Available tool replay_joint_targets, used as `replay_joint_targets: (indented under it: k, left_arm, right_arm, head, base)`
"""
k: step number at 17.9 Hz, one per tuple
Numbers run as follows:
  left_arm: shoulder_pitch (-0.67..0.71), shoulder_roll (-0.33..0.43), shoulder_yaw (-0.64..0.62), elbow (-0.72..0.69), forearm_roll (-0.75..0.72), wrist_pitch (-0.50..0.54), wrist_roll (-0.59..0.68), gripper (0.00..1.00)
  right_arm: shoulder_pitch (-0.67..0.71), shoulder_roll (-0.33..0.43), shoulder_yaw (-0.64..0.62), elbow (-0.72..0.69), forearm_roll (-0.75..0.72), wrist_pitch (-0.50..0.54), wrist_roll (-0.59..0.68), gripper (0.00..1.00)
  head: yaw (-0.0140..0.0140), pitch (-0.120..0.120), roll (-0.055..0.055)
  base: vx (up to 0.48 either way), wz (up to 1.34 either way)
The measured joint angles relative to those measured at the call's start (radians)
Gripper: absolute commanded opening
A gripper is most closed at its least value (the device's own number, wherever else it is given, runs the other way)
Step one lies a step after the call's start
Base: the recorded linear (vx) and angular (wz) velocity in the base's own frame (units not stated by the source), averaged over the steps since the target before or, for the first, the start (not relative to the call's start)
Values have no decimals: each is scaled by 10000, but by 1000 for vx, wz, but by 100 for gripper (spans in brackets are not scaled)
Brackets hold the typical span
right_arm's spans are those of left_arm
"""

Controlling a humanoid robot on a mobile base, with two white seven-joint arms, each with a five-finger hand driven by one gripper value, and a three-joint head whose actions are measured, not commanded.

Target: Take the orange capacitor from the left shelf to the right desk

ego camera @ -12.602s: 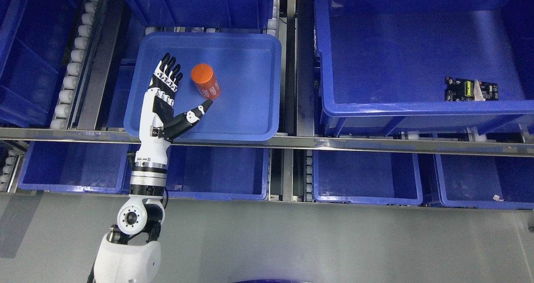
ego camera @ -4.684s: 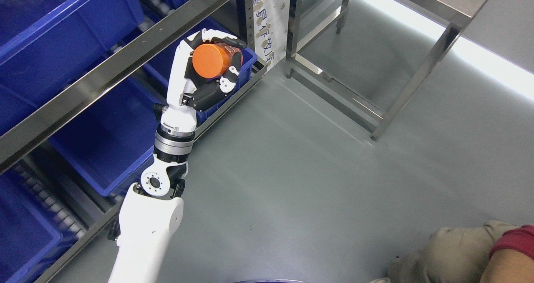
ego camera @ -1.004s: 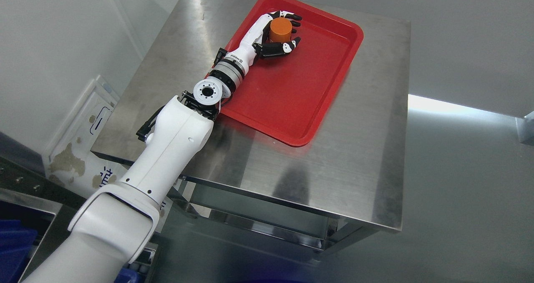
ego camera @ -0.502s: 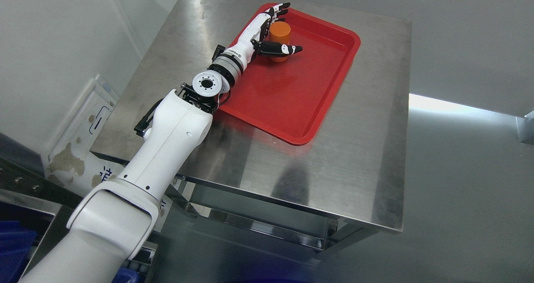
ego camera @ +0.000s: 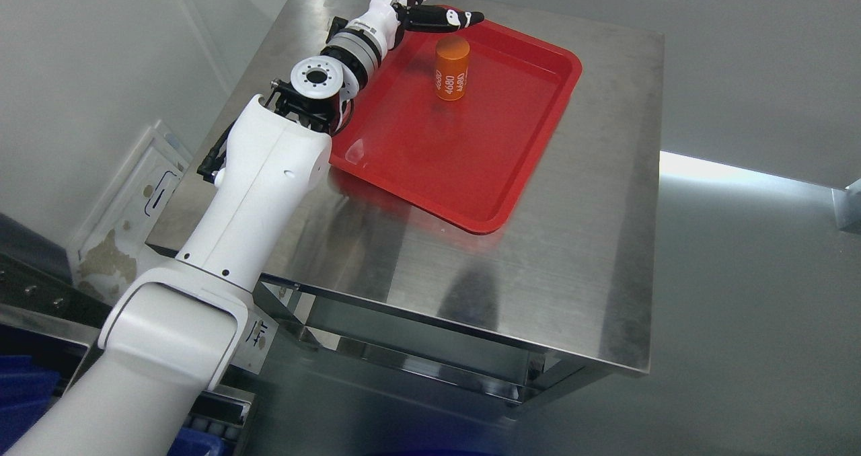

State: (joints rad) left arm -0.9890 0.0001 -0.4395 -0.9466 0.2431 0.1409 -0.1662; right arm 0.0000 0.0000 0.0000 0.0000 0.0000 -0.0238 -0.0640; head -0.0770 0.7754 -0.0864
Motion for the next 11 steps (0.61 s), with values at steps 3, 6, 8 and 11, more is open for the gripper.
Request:
replay_joint_targets:
  k: [3,6,8,11]
  left_arm:
    - [-92,115,636,-343,-2,178,-1330,98]
    - [18,472,1351,-634,-4,270,-2020,99]
    - [263,762,1844,-831,-5,291,-2323,99]
    - [770,1144,2509,-1082,-11,285,-2640,100]
  right_arm:
    - [0,0,0,0,0,0,0,100]
    - [0,0,0,0,0,0,0,100]
    - [0,0,0,0,0,0,0,100]
    - [0,0,0,0,0,0,0,100]
  head:
    - [0,0,0]
    - [0,0,0]
    - [0,0,0]
    - [0,0,0]
  base:
    - [0,0]
    - [0,0]
    - [0,0]
    - [0,0]
